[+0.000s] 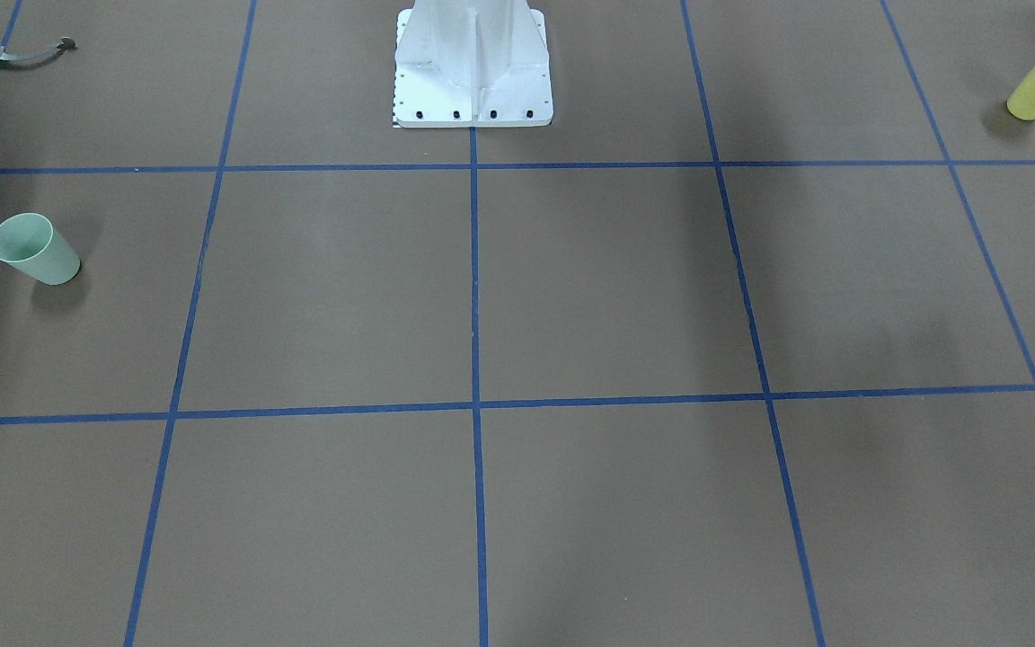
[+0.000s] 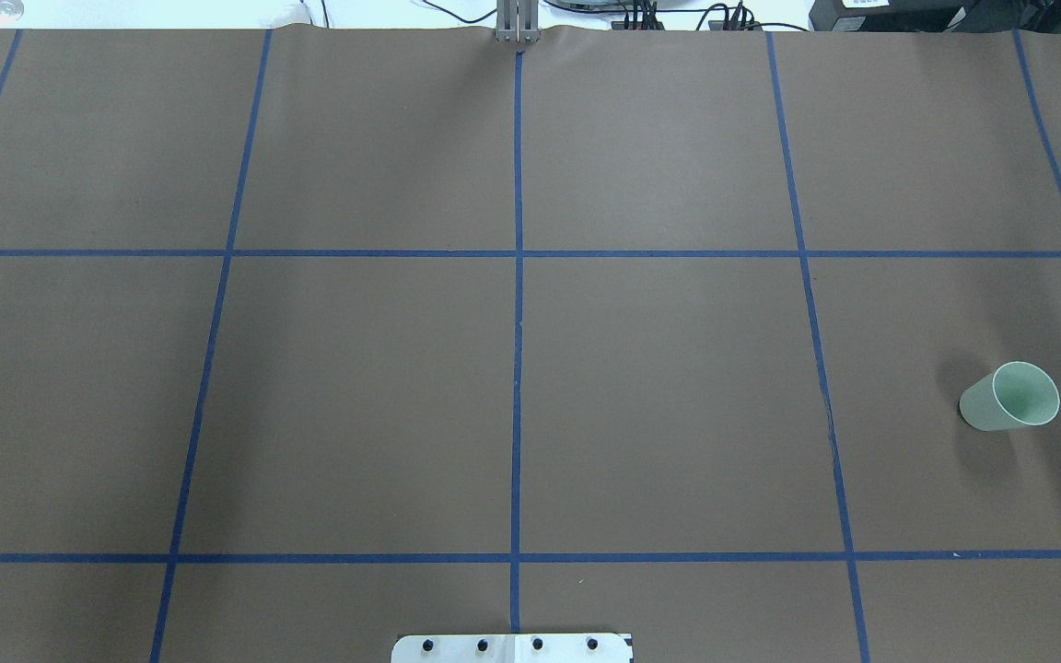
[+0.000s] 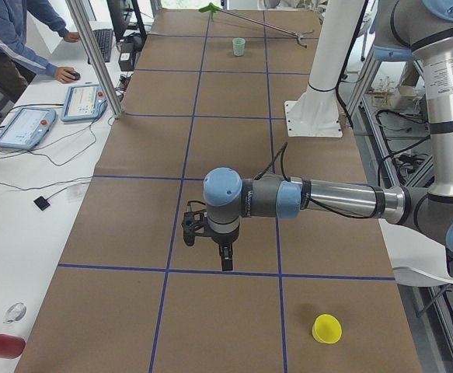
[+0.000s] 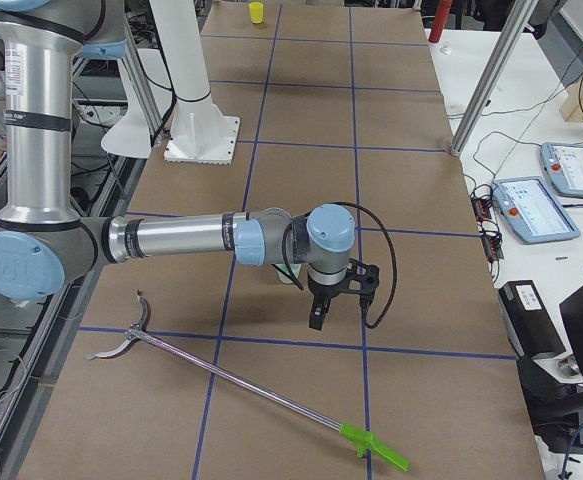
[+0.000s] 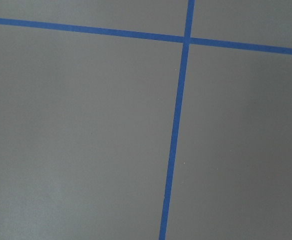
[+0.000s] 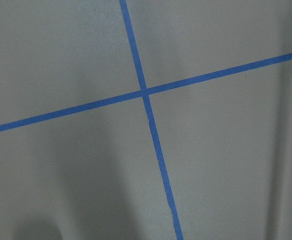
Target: Transfer and stack yellow cup on green cup
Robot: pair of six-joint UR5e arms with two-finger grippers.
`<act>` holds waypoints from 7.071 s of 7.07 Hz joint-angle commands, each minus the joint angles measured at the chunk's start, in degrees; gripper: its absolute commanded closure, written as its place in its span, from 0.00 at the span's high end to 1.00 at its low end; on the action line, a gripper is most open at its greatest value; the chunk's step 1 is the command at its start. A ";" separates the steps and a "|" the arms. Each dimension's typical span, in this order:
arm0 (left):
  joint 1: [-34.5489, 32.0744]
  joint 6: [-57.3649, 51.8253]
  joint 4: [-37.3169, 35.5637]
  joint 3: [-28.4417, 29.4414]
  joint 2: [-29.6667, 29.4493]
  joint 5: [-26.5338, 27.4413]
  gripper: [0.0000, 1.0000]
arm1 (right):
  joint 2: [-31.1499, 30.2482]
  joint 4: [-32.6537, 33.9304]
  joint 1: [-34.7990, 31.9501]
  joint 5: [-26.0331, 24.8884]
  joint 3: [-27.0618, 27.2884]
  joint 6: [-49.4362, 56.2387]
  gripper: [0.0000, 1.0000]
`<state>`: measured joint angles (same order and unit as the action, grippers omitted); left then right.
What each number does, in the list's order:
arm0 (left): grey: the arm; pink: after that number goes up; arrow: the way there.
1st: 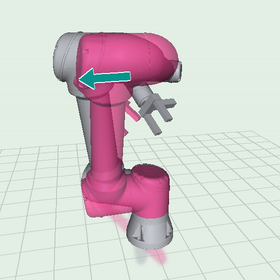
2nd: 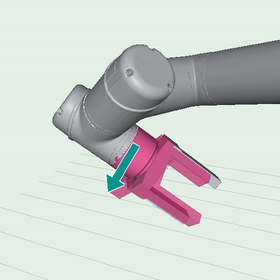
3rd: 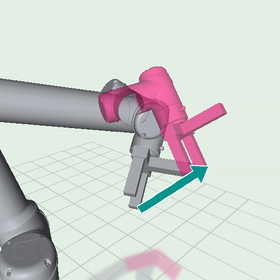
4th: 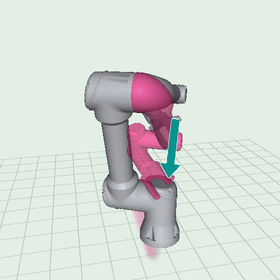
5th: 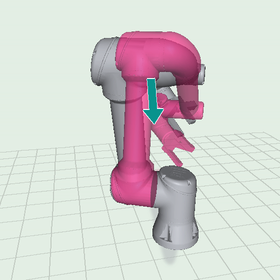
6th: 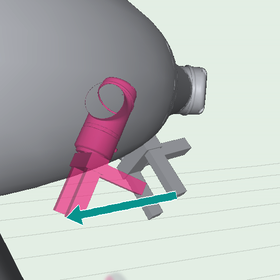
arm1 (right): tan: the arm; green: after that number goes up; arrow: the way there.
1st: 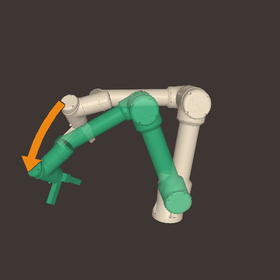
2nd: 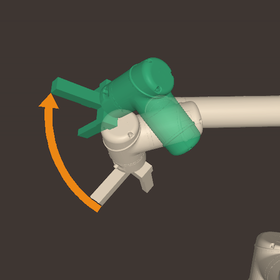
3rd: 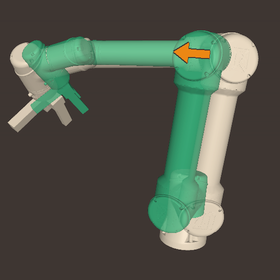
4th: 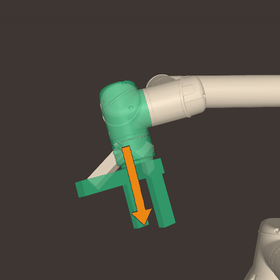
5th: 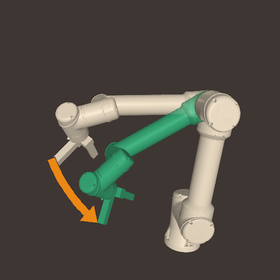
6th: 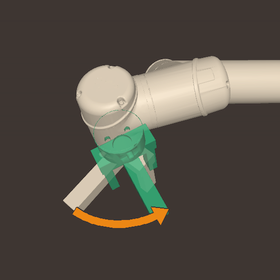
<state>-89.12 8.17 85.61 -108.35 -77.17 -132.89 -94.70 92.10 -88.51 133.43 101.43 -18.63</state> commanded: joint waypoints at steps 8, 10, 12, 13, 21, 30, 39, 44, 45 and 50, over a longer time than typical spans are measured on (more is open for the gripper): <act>0.00 0.09 0.09 -0.01 -0.08 -0.09 1.00 | -0.31 -0.34 0.00 0.60 0.35 0.09 1.00; 0.00 0.00 0.09 -0.10 -0.08 -0.44 1.00 | -0.22 -0.34 0.00 0.60 0.26 0.09 1.00; 0.00 0.00 0.09 -0.10 -0.08 -0.18 1.00 | -0.22 -0.34 0.00 0.78 0.35 0.09 1.00; 0.00 0.00 0.09 -0.10 -0.08 -0.18 1.00 | -0.22 -0.34 0.00 0.78 0.35 0.09 1.00; 8.68 48.86 18.68 0.16 3.42 1.11 1.00 | 0.48 -0.61 0.18 1.04 1.40 0.62 1.00; 36.20 109.13 31.67 -0.01 26.35 36.26 1.00 | -0.31 -8.08 2.81 0.96 2.37 0.79 1.00; 62.66 154.33 -5.71 0.41 17.49 33.84 0.97 | -2.16 -9.40 4.31 0.87 3.87 0.79 1.00; 69.07 163.38 -0.27 11.48 14.34 33.49 0.97 | -2.15 -9.49 4.84 0.25 5.09 0.79 1.00; 70.82 164.87 -0.18 11.59 14.16 31.92 0.97 | -2.15 -9.49 4.84 -0.53 5.10 0.71 1.00; 73.29 166.82 3.25 16.95 14.33 28.94 0.97 | -2.24 -9.49 4.84 -2.30 5.18 0.79 1.00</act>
<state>-16.81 174.46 88.07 -92.47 -62.91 -101.96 -96.95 82.62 -83.67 131.16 106.60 -17.84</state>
